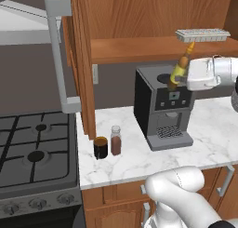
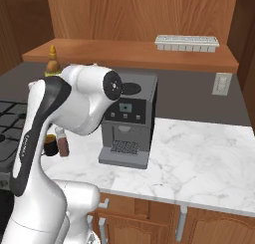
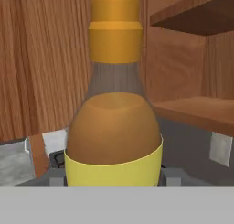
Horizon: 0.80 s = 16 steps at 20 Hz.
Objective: Pick the cinnamon and honey bottle from the cabinet and place them next to the mug.
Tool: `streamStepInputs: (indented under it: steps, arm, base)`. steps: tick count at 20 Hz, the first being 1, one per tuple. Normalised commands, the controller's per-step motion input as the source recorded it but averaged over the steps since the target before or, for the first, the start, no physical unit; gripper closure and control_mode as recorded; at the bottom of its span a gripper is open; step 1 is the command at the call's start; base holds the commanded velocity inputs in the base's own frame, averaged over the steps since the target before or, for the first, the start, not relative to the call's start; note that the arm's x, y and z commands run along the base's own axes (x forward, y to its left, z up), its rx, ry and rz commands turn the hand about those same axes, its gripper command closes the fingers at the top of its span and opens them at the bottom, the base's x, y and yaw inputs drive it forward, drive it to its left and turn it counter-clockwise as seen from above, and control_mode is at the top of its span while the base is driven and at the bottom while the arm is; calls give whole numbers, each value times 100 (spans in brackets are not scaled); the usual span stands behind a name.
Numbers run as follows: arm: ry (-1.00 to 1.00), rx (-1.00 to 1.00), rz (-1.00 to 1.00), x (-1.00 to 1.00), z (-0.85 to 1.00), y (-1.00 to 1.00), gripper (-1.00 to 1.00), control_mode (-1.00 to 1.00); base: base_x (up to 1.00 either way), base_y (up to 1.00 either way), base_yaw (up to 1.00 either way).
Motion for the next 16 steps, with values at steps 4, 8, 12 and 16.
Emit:
streamStepInputs:
  steps: [4,8,12,16]
  arm:
    - [0,0,32,-27,-13,43,100,-100]
    - [0,0,28,-15,-18,40,100,-100]
    - [0,0,26,-7,-23,34,100,-100]
    - [0,0,23,-2,-25,27,100,-100]
  base:
    - [0,0,0]
    - [0,0,0]
    - [0,0,0]
    - [0,0,0]
